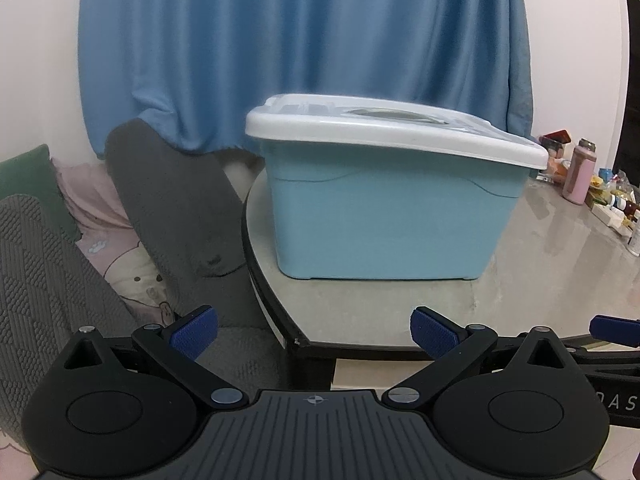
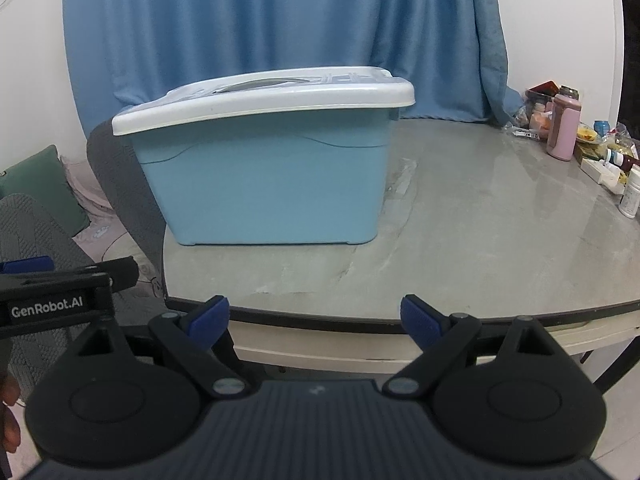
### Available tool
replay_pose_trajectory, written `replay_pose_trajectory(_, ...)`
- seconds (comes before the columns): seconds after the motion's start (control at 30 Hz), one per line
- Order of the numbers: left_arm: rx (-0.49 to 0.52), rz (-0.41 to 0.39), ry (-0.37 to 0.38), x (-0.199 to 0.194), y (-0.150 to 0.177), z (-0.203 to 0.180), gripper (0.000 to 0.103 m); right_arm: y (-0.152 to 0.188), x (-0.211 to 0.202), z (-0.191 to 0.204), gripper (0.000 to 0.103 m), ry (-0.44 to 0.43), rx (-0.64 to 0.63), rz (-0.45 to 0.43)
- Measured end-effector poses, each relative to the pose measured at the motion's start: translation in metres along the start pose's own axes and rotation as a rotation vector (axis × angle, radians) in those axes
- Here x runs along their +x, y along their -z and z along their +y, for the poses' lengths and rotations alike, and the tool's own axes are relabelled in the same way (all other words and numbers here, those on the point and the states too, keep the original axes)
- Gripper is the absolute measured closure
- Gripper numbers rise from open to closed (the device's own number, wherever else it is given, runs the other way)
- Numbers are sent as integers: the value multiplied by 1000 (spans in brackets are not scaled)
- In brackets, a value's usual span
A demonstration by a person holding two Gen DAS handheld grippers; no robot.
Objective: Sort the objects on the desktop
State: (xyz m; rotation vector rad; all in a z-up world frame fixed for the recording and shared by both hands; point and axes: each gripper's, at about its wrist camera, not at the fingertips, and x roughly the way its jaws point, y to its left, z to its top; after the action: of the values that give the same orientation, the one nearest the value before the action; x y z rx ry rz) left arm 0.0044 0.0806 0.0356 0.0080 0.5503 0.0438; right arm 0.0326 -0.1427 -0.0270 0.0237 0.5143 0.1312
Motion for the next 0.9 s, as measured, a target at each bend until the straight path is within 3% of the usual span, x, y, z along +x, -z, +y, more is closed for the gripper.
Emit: replay_pose_trajectory(0.9, 35, 19, -4, 7, 3, 1, 0, 1, 5, -4, 10, 2, 5, 8)
